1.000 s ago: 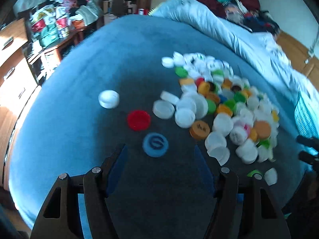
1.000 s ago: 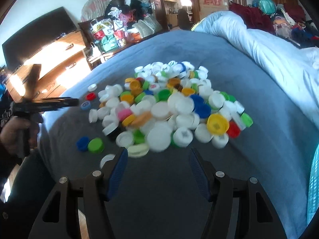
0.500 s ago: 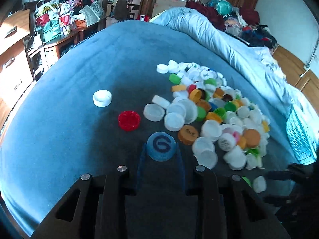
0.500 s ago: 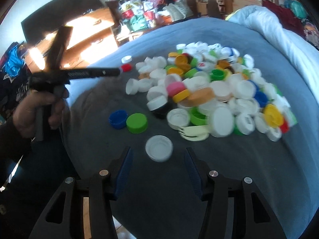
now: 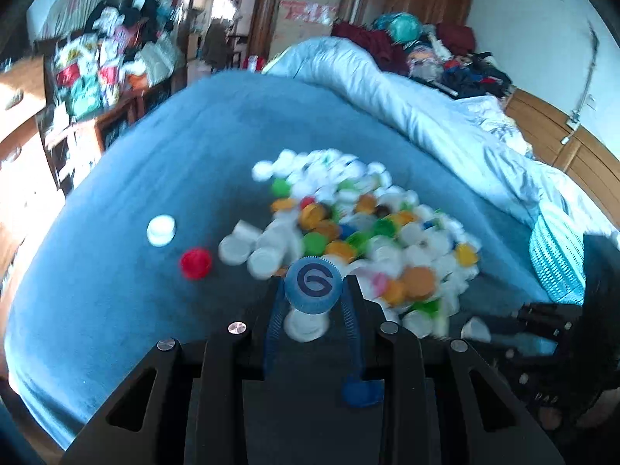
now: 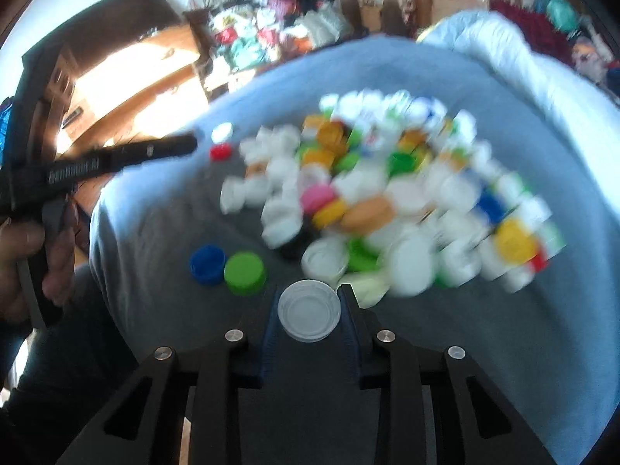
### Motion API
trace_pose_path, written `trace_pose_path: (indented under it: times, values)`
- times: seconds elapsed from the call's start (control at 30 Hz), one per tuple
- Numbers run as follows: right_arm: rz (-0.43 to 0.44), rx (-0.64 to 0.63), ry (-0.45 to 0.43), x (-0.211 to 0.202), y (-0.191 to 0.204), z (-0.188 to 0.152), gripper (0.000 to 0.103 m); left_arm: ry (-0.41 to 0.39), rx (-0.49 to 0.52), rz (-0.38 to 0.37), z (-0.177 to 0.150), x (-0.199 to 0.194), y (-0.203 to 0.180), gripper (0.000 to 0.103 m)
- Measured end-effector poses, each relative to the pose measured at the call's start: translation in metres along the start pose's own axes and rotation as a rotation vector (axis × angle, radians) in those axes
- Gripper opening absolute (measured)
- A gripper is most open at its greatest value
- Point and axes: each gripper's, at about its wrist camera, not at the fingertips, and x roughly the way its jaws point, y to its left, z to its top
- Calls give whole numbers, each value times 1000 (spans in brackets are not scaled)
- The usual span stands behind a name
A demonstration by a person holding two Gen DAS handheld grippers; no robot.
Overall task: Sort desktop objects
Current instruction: 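Carry both caps over the blue basket and open both grippers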
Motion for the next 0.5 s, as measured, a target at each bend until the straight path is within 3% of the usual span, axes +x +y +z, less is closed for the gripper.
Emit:
trace_pose_path:
  times: [0.2,0.5]
  values:
    - [-172,36,-141,-76,-28,35,32,-85,44,-28,27,-25,-59,25]
    - [-352,121,-239,-155,-87,63,32,-192,145,-131,68,-47,-152,25]
